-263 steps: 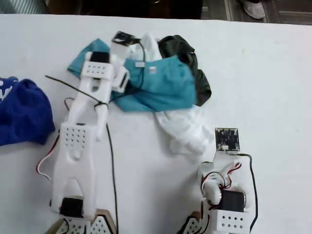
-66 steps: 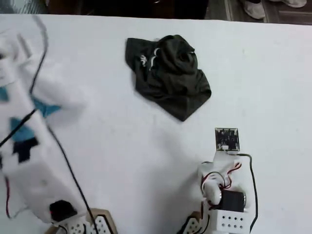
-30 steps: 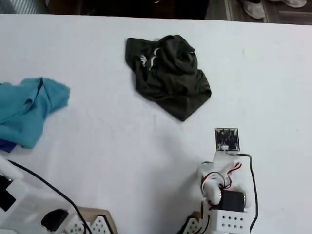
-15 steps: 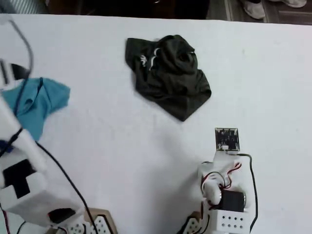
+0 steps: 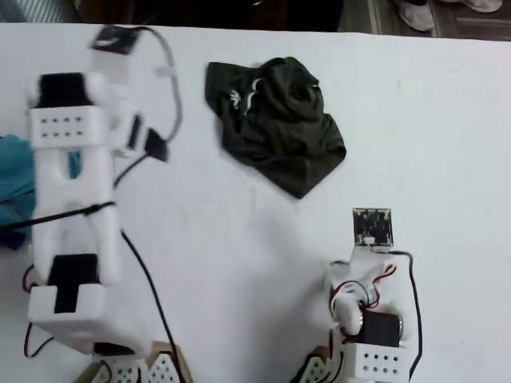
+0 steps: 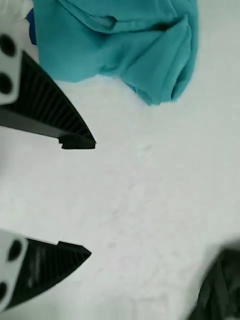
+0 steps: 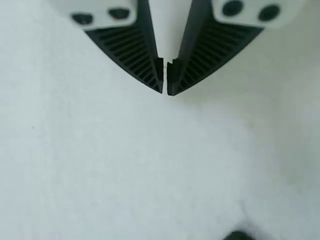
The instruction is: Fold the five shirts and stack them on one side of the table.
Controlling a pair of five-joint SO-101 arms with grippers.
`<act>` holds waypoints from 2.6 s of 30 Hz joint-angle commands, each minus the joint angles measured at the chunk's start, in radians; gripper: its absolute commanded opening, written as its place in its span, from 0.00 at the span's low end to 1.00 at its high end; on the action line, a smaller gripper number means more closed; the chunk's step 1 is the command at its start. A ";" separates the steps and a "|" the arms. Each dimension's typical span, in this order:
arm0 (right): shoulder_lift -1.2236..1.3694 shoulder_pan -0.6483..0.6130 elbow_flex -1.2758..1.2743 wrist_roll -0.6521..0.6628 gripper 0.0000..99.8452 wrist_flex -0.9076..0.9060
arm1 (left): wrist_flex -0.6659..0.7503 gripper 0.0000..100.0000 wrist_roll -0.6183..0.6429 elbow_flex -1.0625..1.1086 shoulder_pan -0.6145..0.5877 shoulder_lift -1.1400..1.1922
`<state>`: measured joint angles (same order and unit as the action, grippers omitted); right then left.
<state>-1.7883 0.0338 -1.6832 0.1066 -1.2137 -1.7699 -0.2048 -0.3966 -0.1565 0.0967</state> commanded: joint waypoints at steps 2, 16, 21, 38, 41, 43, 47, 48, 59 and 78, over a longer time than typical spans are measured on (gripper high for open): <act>-0.012 -0.004 0.026 -0.008 0.02 0.176 | -0.011 0.31 -0.002 -0.001 0.095 -0.014; -0.012 -0.048 0.146 0.453 0.02 0.262 | 0.032 0.31 -0.008 0.004 0.206 -0.006; -0.010 0.016 0.359 0.431 0.02 0.257 | 0.130 0.31 -0.003 0.002 0.253 -0.005; 0.473 0.097 1.013 0.431 0.02 0.174 | 0.250 0.31 0.003 0.004 0.282 -0.002; 0.604 0.097 1.180 0.431 0.02 0.025 | 0.279 0.31 0.072 -0.004 0.292 0.032; 0.630 0.097 1.263 0.431 0.02 -0.053 | 0.304 0.31 0.126 -0.004 0.288 0.086; 0.601 0.122 1.347 0.433 0.02 -0.143 | 0.327 0.31 0.161 -0.008 0.305 0.204; 0.593 0.151 1.356 0.431 0.03 -0.150 | 0.328 0.31 0.161 -0.018 0.318 0.229; 0.622 0.452 1.355 0.319 0.16 -0.176 | 0.325 0.31 0.255 -0.285 0.436 0.410; 0.559 0.553 1.347 0.325 0.16 -0.239 | 0.327 0.37 0.482 -0.509 0.488 0.709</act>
<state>-1.2206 0.5769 -0.3621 0.4335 -1.4469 -1.4584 0.2708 -0.8431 0.3191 0.8025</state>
